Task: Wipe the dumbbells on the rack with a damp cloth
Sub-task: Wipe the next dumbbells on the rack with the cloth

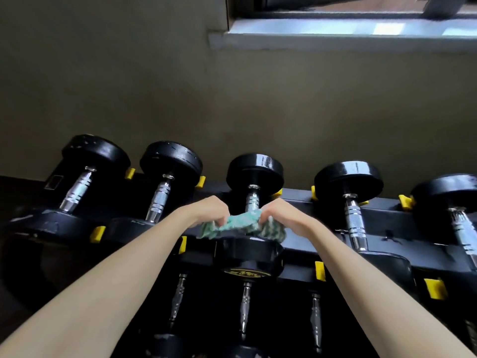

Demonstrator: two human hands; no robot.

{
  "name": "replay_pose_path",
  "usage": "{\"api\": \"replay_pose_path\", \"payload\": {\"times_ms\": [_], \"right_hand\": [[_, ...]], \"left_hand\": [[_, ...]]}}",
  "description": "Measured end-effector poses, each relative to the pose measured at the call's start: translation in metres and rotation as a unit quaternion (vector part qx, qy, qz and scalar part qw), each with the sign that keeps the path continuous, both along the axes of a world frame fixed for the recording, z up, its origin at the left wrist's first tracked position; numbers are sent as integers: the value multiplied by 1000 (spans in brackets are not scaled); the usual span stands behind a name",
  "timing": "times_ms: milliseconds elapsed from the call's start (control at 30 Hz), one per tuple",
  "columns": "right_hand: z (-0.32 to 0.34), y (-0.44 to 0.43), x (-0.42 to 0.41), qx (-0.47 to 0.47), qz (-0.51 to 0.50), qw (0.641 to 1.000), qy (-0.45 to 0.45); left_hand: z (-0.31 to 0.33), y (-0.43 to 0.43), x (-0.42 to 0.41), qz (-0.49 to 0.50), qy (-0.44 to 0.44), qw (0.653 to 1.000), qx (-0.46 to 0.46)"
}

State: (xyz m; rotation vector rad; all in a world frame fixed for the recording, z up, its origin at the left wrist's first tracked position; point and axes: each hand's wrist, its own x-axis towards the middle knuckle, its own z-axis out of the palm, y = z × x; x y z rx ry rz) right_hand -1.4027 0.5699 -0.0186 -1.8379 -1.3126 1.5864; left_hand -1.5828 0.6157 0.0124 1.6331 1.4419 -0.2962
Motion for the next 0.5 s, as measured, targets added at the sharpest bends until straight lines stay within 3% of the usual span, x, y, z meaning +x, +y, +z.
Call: {"api": "replay_pose_path", "payload": {"times_ms": [167, 333, 500], "right_hand": [[16, -18, -25, -8, -36, 993, -109], [41, -33, -53, 31, -82, 973, -215], [61, -50, -112, 113, -187, 962, -162]], "left_hand": [[12, -23, -13, -42, -9, 999, 11], [30, -37, -40, -36, -92, 994, 37], [49, -38, -84, -41, -112, 982, 147]]}}
